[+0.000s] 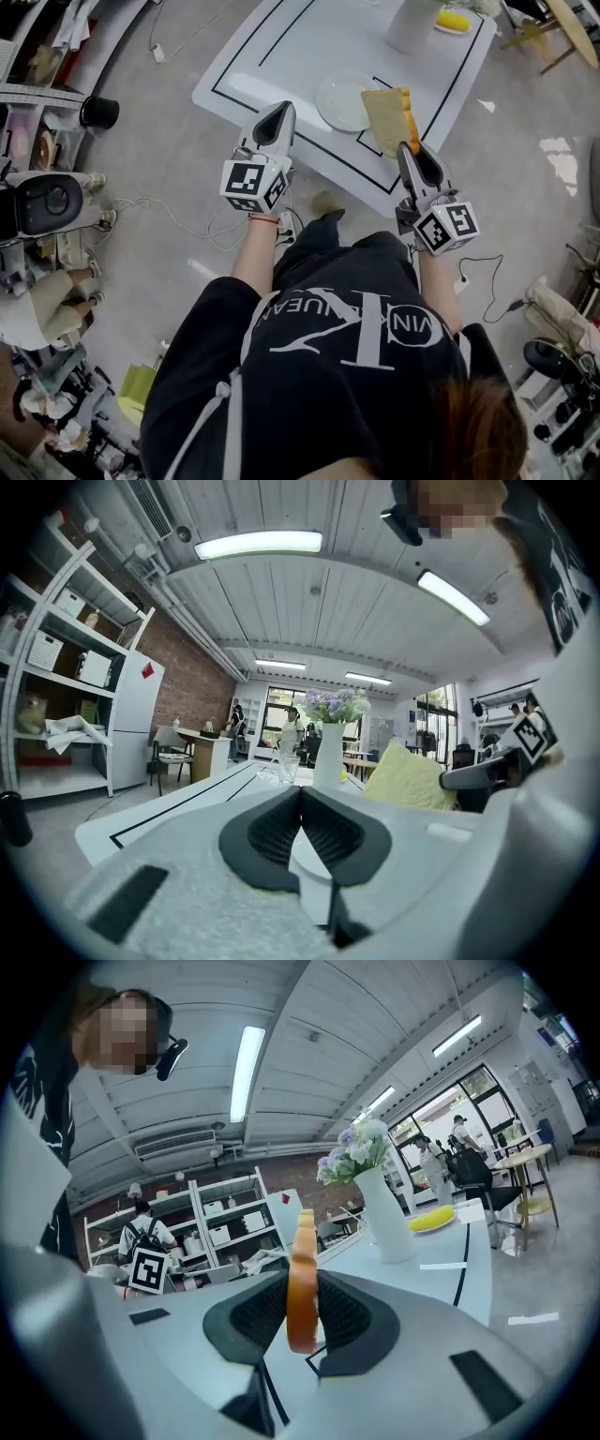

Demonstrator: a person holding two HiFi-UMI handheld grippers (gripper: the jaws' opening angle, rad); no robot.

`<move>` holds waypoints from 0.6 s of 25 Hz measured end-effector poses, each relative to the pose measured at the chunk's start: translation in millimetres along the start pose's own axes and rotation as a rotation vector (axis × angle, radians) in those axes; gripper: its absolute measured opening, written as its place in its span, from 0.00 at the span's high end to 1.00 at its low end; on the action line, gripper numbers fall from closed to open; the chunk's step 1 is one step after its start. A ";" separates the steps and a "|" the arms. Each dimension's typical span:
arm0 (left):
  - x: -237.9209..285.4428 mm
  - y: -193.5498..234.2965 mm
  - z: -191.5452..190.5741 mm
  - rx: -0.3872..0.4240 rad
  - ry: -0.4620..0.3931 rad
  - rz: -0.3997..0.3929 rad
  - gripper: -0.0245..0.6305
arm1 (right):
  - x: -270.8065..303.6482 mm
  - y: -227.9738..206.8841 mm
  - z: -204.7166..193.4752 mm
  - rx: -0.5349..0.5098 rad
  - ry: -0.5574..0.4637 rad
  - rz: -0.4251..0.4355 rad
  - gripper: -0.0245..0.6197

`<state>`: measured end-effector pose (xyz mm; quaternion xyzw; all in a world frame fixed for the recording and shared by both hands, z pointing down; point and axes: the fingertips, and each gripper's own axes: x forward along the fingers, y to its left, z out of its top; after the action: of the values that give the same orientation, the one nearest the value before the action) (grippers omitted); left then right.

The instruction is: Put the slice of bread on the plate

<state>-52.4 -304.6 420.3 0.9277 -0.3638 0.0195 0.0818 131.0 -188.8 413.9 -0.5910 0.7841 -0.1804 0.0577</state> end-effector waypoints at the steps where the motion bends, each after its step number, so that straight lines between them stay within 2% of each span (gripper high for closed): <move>1: 3.1 3.1 -2.1 -0.010 0.002 -0.001 0.95 | 5.1 1.3 -1.4 -0.001 0.014 0.000 0.82; 4: 12.0 -0.1 -12.8 -0.038 0.023 -0.010 0.95 | 12.8 -0.3 -6.6 0.002 0.058 0.006 0.82; 8: 40.6 -8.5 -25.4 -0.042 0.056 -0.015 0.95 | 32.8 -23.9 -7.7 0.025 0.099 0.034 0.82; 15: 50.5 7.8 -25.4 -0.055 0.058 0.079 0.95 | 75.9 -25.8 -21.8 0.048 0.208 0.157 0.82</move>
<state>-20.0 -340.0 451.2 0.9089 -0.3983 0.0397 0.1168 125.3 -262.1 452.5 -0.5045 0.8250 -0.2546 0.0041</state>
